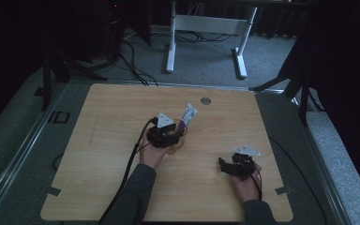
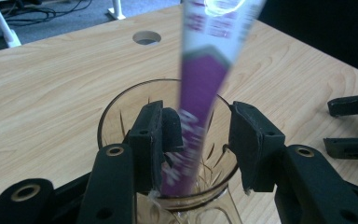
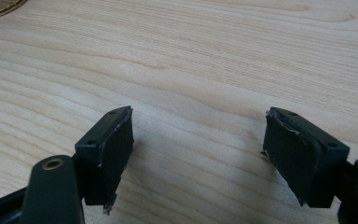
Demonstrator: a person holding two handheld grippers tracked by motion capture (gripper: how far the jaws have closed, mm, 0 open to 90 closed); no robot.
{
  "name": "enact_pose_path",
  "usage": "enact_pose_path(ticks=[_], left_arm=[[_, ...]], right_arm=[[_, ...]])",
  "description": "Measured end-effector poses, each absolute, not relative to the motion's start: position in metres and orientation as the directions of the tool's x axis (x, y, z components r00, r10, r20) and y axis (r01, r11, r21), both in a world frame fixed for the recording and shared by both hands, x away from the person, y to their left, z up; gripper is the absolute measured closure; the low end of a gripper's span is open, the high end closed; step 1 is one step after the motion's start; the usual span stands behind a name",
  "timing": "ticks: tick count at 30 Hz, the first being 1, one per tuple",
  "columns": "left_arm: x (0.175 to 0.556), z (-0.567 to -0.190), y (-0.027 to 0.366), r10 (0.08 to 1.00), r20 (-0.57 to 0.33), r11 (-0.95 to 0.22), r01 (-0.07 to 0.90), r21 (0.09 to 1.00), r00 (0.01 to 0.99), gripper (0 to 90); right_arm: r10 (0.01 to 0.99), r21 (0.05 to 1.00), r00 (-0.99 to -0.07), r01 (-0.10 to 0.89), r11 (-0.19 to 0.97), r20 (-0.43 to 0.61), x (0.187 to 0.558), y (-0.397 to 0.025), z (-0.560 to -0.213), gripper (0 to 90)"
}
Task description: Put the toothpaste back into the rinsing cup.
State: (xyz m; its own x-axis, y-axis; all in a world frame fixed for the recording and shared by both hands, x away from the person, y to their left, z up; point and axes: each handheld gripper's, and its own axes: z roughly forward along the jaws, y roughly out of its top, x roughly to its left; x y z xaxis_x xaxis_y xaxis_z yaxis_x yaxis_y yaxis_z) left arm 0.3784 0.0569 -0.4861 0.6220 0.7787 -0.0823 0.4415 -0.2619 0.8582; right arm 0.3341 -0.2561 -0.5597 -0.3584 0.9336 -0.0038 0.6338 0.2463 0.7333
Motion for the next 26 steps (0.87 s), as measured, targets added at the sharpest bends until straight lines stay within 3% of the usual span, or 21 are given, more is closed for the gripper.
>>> enact_pose_path(ticks=[5,17,24,26], left_arm=[[0.375,-0.488,0.063,0.789,-0.098,-0.235,0.446,0.864,0.607,48.7],[0.357,-0.479,0.084,0.821,-0.096,-0.174,0.408,0.896,0.563,42.9],[0.354,-0.487,0.105,0.862,-0.08,-0.18,0.449,0.875,0.501,37.2],[0.354,-0.5,0.113,0.889,-0.04,-0.21,0.484,0.849,0.456,37.2]], right_arm=[[0.934,0.733,-0.358,0.634,0.246,-0.004,0.334,-0.256,-0.56,24.2],[0.932,0.735,-0.363,0.629,0.253,-0.01,0.334,-0.257,-0.56,24.1],[0.932,0.734,-0.363,0.631,0.252,-0.009,0.334,-0.256,-0.56,24.2],[0.932,0.734,-0.362,0.631,0.252,-0.008,0.334,-0.256,-0.56,24.1]])
